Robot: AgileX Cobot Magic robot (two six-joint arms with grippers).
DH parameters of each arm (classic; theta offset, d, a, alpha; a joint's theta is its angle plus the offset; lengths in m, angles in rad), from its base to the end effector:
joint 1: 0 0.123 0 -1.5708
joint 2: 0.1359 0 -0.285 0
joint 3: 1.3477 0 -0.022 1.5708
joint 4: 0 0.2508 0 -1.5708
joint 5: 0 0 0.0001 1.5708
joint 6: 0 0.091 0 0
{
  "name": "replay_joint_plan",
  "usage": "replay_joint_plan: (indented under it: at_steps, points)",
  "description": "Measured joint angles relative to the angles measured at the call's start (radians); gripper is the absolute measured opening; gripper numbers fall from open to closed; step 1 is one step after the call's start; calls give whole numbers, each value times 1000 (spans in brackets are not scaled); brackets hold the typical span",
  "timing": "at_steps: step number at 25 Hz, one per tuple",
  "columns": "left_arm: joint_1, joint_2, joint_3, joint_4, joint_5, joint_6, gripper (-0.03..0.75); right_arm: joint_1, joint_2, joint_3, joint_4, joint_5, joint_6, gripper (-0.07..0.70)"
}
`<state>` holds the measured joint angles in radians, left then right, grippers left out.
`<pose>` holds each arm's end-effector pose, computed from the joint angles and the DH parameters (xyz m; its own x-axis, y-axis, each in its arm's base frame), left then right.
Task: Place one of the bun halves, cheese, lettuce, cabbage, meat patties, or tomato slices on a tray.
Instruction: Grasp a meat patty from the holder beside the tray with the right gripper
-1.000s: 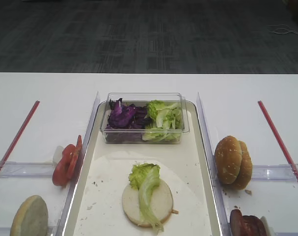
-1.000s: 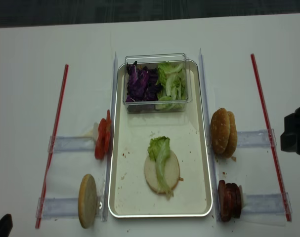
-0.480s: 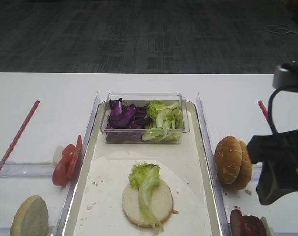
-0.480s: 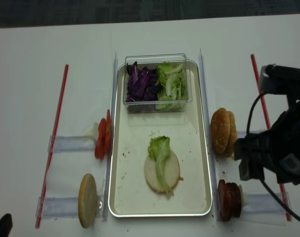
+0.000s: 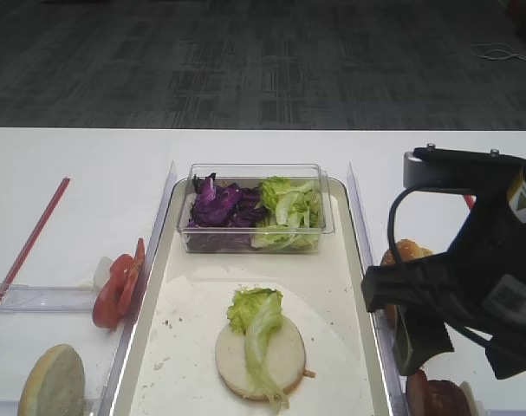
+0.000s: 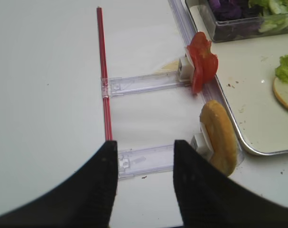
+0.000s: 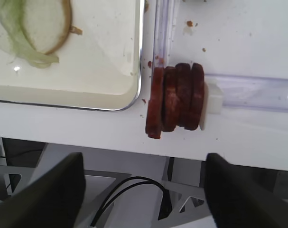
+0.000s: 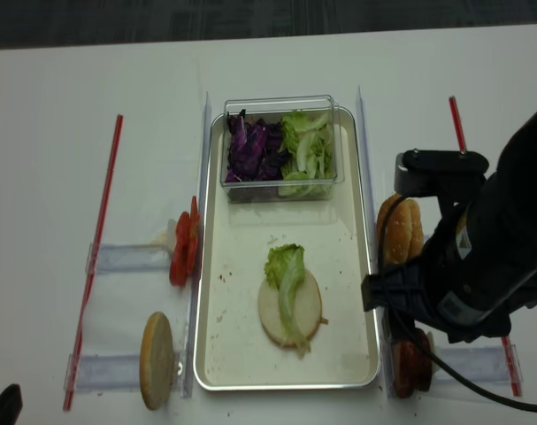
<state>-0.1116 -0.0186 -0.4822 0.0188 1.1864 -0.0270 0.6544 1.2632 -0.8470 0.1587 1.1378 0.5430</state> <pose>-0.0112 0.0029 0.2624 -0.5616 0.0429 -0.8263 0.0859 0.9963 -0.0067 0.1551 0.1354 0.2541 -0.9986 -0.0515 -0.0073 -0.0520 0.9825 0.1791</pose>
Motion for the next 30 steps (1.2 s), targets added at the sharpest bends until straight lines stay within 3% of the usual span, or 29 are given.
replay_joint_plan:
  at_steps: [7,17,23,30]
  points:
    - [0,0,0,0,0,0,270,0,9,0,11,-58,0,538]
    - [0,0,0,0,0,0,270,9,53,0,25,-68,0,538]
    - [0,0,0,0,0,0,270,9,81,0,26,-110,-4,538]
    - [0,0,0,0,-2,0,270,9,103,0,45,-108,-19,538]
